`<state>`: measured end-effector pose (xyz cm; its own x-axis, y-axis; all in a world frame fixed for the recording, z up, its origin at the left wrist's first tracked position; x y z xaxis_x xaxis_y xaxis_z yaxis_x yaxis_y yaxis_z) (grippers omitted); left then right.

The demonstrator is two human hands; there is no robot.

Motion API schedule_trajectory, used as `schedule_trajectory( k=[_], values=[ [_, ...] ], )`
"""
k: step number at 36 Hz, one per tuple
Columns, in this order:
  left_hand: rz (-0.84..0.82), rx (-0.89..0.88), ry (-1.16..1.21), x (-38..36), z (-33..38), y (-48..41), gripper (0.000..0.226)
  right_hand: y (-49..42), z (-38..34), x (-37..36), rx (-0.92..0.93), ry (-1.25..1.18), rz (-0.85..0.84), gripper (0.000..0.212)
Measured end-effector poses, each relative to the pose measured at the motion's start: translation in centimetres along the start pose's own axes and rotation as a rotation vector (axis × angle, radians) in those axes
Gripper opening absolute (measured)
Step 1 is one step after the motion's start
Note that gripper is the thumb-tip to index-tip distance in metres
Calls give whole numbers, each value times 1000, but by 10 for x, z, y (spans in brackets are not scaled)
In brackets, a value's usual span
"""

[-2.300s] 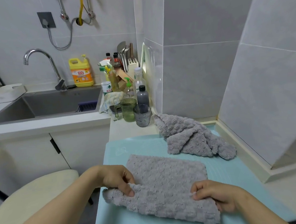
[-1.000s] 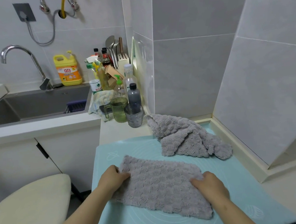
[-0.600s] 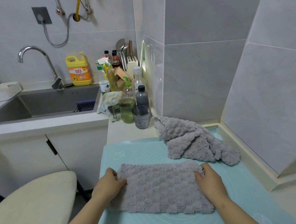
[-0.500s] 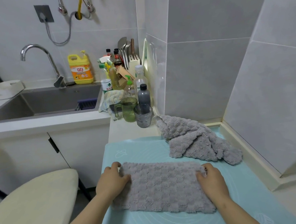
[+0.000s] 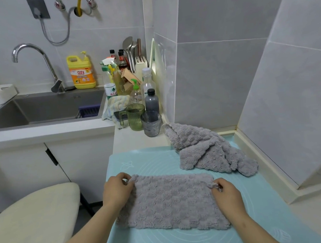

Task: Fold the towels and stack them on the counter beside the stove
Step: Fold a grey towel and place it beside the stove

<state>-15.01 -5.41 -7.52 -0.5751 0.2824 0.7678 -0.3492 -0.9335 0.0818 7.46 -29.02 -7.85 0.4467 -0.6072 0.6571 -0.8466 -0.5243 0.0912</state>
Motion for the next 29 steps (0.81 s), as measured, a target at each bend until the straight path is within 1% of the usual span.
schedule_trajectory(
  k=[4,6,9,11,14,17,19,20,21,23,25,27,29],
  values=[
    [31,-13,53,2,1,-1,2,1,-1,4,-8,-35,14,13],
    [45,-21,100,3,2,-1,7,1,-3,7,-2,-35,31,12],
    [55,0,156,3,0,0,10,-1,-7,11,23,-39,55,20],
    [59,22,169,2,-2,-1,7,-4,-10,12,34,-49,66,24],
    [63,43,173,2,-4,-2,5,-9,-19,12,52,-64,64,21],
    [59,54,161,1,-4,-4,3,-15,-25,11,69,-57,62,24],
    [44,56,141,0,-4,-6,8,-18,-23,8,48,-29,51,14],
    [40,55,128,0,-4,-6,14,-19,-21,7,15,0,51,17],
    [51,45,100,0,-4,-5,24,-21,-16,5,-8,33,53,28],
    [128,0,36,4,-1,-1,42,-20,-9,3,-56,103,56,42],
    [205,-110,-2,8,9,9,46,-15,-3,3,-116,163,48,53],
    [174,-308,-41,0,22,20,44,-8,2,2,-155,233,18,60],
    [71,-507,-130,-15,29,29,54,-2,4,-2,-161,317,-39,64]
  ],
)
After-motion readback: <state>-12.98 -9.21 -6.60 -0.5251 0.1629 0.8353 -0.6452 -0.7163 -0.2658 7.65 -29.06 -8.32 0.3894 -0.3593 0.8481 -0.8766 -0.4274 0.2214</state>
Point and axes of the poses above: each hand's wrist, its own y-axis away from the middle knuckle, its own x-axis out of the back of the hand, z = x × y, the point moved 7 cm from there along -y, towards the middle knuckle, and after that the axes turned 2 degrees about z, right-handed, at the moved point
